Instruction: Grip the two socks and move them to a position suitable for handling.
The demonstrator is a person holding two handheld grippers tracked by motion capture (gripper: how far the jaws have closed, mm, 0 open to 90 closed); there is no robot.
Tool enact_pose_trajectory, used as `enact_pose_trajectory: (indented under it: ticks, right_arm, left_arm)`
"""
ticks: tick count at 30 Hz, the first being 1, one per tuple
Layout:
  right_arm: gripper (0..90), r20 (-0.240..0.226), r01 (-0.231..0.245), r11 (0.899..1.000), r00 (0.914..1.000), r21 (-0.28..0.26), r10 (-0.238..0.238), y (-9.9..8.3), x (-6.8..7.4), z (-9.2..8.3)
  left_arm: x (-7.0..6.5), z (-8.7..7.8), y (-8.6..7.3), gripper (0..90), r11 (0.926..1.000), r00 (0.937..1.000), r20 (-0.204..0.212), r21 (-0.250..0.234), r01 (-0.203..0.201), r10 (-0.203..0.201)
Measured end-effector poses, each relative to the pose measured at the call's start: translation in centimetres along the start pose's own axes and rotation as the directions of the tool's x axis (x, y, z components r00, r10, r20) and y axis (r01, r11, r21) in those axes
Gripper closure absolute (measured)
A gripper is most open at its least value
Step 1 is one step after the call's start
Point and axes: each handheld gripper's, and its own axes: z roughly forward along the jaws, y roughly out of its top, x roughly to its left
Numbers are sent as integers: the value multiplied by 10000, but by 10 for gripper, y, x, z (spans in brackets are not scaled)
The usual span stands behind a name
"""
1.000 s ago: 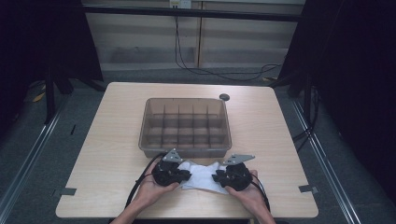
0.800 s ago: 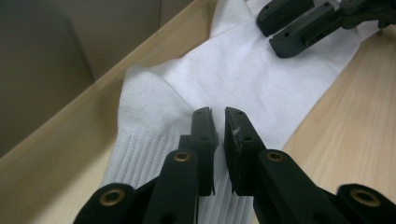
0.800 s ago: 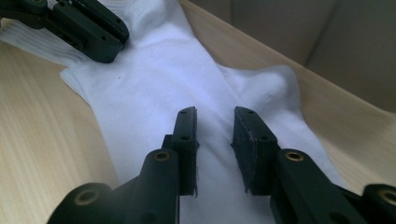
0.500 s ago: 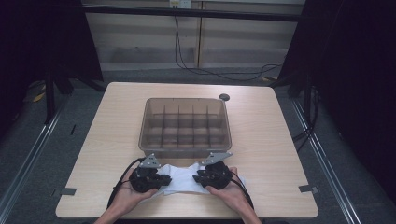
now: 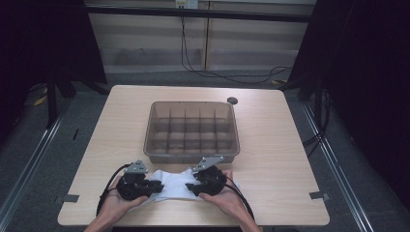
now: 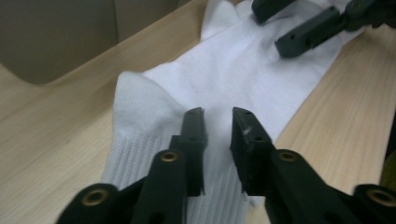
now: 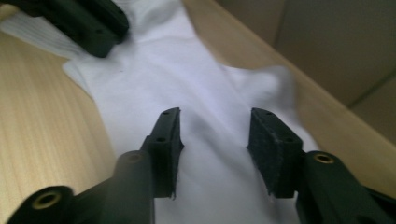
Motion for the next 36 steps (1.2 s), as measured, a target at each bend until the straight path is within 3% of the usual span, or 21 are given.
enact_pose_trajectory:
  ticks: [3,5,9,13,16,18,22,25,27,32,36]
  right_arm:
    - [520,-34,-243,9975,9997,-664,241,2,-8,-21]
    - [523,161,-273,9969,9995,-734,286,-1,-13,-32]
    - [537,334,-418,9982,9985,-433,433,-15,-18,-38]
    - [536,393,-489,9988,9980,-34,490,-25,-20,-31]
    - [553,451,-420,9989,9981,193,411,-28,-19,-28]
    - [604,486,-319,9993,9983,215,308,-28,-19,-27]
    - [739,537,-96,9996,9985,248,82,-29,-17,-24]
    - [862,612,-104,9996,9981,258,88,-27,-15,-24]
    - [870,603,-121,9998,9981,160,112,-27,-16,-24]
    - [873,412,-320,9988,9986,-357,335,-23,-16,-37]
    - [873,394,-294,9962,9987,-817,328,-19,-15,-50]
  left_arm:
    - [5,-18,-3,718,9989,9998,-101,-437,175,-180]
    - [10,-26,-8,703,9992,9993,-296,-318,238,-248]
    - [19,-42,-22,663,9987,9967,-694,-315,399,-420]
    - [27,-50,-34,585,9988,9904,-1292,-89,485,-492]
    - [30,-49,-42,547,9988,9892,-1386,68,488,-474]
    - [26,-47,-43,556,9992,9877,-1552,327,247,-193]
    - [24,-44,-45,637,9982,9775,-2070,506,-314,413]
    - [22,-44,-46,826,9976,9822,-1802,531,-443,532]
    - [23,-45,-44,850,9980,9850,-1680,568,-294,386]
    - [28,-57,-40,858,9994,9921,-1215,-210,290,-313]
    - [24,-68,-31,860,9964,9941,-1004,-777,340,-417]
